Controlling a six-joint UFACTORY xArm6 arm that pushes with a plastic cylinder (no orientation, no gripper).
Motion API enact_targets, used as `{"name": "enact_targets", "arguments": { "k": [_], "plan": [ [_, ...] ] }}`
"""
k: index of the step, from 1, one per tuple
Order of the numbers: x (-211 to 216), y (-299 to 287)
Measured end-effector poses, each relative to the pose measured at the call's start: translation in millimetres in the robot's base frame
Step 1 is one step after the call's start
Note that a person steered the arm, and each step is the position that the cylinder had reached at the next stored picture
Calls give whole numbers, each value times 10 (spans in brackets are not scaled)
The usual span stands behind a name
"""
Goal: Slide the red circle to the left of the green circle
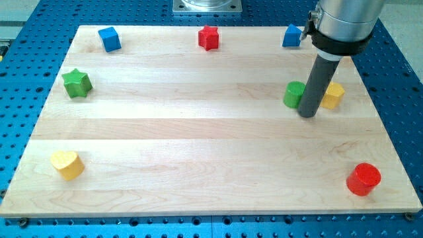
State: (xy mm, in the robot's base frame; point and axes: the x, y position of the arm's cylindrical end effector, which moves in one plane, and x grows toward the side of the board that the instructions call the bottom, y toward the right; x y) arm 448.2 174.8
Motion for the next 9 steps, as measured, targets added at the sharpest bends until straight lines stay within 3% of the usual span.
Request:
{"name": "enact_targets", "arguments": {
  "k": [1,2,3,6,7,8,9],
  "plan": [
    [257,518],
    [636,1560],
    [1379,1533],
    [1305,-512],
    [1575,-385],
    [1502,-773],
    [1044,-1317]
  ]
}}
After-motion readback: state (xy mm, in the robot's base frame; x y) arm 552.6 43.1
